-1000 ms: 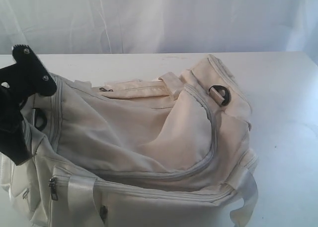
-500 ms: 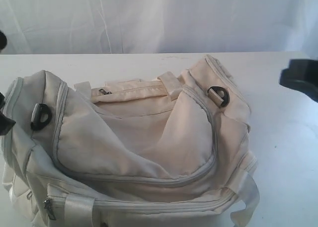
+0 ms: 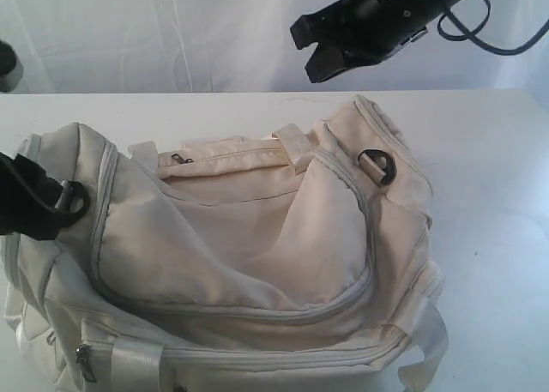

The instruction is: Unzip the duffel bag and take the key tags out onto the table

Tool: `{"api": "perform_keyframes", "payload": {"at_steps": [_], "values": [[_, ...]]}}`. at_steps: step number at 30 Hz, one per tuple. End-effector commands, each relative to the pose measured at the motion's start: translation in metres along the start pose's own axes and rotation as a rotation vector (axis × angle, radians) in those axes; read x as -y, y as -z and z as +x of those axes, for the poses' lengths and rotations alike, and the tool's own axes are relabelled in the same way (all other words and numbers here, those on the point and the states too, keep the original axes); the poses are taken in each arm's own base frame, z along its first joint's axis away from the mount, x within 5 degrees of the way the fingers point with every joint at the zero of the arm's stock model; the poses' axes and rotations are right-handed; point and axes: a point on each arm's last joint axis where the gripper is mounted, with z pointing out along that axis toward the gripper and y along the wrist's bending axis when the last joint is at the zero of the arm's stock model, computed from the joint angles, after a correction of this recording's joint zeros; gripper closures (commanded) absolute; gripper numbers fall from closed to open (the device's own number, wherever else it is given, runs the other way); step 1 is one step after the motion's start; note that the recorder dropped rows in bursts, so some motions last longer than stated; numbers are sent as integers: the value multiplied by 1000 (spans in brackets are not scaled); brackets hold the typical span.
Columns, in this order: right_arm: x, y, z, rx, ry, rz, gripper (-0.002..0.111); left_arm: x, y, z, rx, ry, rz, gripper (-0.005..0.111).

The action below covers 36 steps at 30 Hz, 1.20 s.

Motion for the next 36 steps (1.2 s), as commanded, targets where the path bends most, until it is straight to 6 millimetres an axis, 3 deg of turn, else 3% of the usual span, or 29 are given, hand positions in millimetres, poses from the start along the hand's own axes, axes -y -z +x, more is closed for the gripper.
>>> {"api": "perform_keyframes", "payload": {"at_steps": [1, 5, 7, 12, 17, 21, 25, 31, 36], "values": [[0, 17, 2, -52, 17, 73, 108, 11, -7, -13, -9, -39, 88, 58], [-8, 48, 14, -43, 39, 136, 108, 26, -22, -45, 6, -47, 208, 58], [-12, 61, 29, -58, 31, 175, 108, 35, -40, -65, 7, -17, 292, 58], [-29, 94, 76, -31, 17, 197, 108, 59, -98, -106, -39, 32, 606, 58], [-40, 113, 110, 106, 14, 219, 108, 59, -159, -137, 15, 217, 762, 48], [-44, 123, 120, 194, -1, 236, 108, 58, -197, -143, 18, 294, 758, 40], [-43, 120, 123, 192, -8, 237, 108, 66, -226, -144, -11, 348, 783, 37], [-42, 118, 122, 187, -13, 234, 108, 72, -253, -143, -35, 375, 795, 35], [-42, 118, 122, 187, -13, 234, 108, 75, -264, -138, -50, 386, 787, 36]]}}
